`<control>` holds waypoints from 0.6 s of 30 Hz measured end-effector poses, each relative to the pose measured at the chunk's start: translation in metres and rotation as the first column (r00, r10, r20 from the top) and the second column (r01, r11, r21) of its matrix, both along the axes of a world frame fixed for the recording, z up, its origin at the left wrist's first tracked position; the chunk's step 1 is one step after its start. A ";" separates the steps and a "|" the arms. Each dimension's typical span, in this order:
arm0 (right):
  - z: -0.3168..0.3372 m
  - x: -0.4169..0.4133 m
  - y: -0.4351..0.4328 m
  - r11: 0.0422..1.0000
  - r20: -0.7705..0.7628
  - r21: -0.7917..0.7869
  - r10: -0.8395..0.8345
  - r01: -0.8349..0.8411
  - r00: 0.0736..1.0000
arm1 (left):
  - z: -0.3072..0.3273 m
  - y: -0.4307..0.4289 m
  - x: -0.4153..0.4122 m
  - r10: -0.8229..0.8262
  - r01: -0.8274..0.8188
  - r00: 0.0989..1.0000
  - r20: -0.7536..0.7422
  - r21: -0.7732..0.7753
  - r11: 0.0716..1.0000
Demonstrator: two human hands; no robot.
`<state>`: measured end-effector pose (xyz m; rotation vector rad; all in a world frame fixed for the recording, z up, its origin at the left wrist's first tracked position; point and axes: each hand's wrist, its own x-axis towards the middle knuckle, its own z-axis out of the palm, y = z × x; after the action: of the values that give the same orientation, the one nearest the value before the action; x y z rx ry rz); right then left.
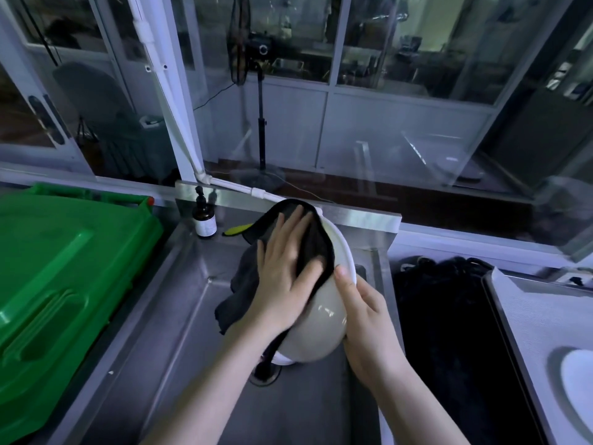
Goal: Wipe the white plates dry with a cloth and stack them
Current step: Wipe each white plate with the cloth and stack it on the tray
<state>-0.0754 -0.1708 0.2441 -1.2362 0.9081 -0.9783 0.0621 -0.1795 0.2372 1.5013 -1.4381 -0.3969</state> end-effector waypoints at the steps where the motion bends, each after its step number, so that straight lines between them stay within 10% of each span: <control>1: 0.001 0.000 0.003 1.000 -0.011 -0.013 0.000 0.000 1.000 | 0.004 -0.004 0.005 0.042 -0.042 0.998 -0.039 0.014 0.999; 11: 0.002 0.001 -0.003 0.997 0.001 0.043 -0.059 0.059 0.998 | -0.022 0.025 -0.018 -0.112 0.136 0.962 0.248 -0.081 0.987; 18: 0.004 -0.014 0.004 0.996 0.028 0.081 -0.028 0.025 0.999 | -0.011 -0.001 0.019 -0.020 0.015 0.999 0.050 0.097 0.995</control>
<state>-0.0896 -0.1672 0.2480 -1.1417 0.9349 -0.9689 0.0815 -0.1804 0.2264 1.5867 -1.4914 -0.4470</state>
